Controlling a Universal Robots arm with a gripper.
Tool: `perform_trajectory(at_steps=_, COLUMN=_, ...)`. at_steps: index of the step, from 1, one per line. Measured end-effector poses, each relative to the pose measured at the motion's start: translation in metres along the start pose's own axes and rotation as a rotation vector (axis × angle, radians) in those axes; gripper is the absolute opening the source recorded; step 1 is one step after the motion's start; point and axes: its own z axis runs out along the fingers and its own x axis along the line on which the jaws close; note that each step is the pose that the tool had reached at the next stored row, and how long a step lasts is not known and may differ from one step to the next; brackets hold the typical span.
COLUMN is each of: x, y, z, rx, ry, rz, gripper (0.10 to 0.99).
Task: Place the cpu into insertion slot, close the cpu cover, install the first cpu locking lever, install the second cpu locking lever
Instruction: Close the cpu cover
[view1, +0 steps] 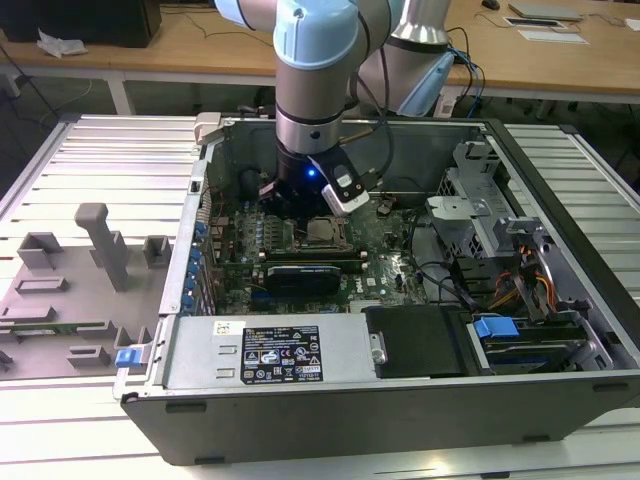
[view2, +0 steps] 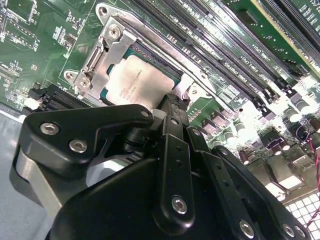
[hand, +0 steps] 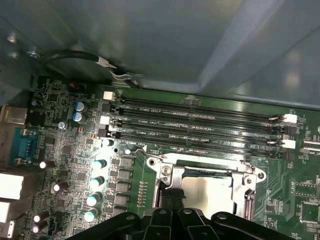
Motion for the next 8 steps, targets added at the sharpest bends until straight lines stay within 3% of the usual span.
perform_trajectory(at_steps=8, x=-0.0043, y=-0.0001, z=-0.0022, rx=0.000, ry=-0.0002, rz=0.002, gripper=0.106)
